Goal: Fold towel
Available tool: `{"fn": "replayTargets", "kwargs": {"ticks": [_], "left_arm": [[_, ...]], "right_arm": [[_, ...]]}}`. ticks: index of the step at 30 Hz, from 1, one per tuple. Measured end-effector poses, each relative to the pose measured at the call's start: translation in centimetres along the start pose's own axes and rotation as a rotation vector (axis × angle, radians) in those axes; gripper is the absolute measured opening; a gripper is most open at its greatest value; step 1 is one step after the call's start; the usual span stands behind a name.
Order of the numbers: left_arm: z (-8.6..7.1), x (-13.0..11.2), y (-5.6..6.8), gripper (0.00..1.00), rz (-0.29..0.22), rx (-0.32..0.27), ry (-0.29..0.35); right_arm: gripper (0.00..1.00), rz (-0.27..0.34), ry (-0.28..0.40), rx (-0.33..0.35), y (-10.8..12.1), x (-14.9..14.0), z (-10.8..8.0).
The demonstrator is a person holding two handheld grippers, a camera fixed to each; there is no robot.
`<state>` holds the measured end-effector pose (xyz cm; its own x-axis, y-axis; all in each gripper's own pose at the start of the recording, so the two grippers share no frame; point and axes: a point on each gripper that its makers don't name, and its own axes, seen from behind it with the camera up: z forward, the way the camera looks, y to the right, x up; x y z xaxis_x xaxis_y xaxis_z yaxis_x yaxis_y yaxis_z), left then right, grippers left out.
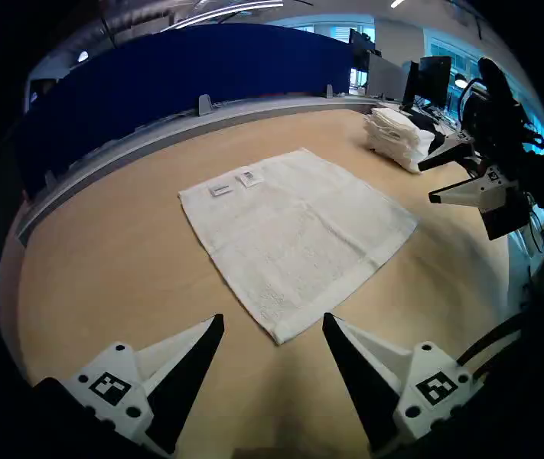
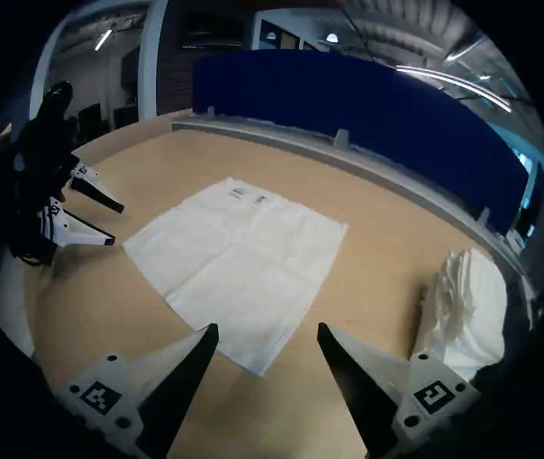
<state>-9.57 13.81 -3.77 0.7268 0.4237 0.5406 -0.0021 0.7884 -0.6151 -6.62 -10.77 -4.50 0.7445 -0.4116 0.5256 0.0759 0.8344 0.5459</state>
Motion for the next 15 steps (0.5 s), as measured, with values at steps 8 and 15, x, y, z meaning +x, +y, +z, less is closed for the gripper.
{"fn": "replayTargets", "kwargs": {"ticks": [8,15], "left_arm": [[1.7,-1.1,0.8,0.96,0.011,-0.024,-0.033],[2.3,-2.1,1.3,0.96,0.004,-0.045,-0.066]], "right_arm": [[1.0,0.003,-0.052,0.02,-0.7,-2.8,1.6],[0.99,0.021,-0.079,0.032,-0.9,-4.5,2.3]]}}
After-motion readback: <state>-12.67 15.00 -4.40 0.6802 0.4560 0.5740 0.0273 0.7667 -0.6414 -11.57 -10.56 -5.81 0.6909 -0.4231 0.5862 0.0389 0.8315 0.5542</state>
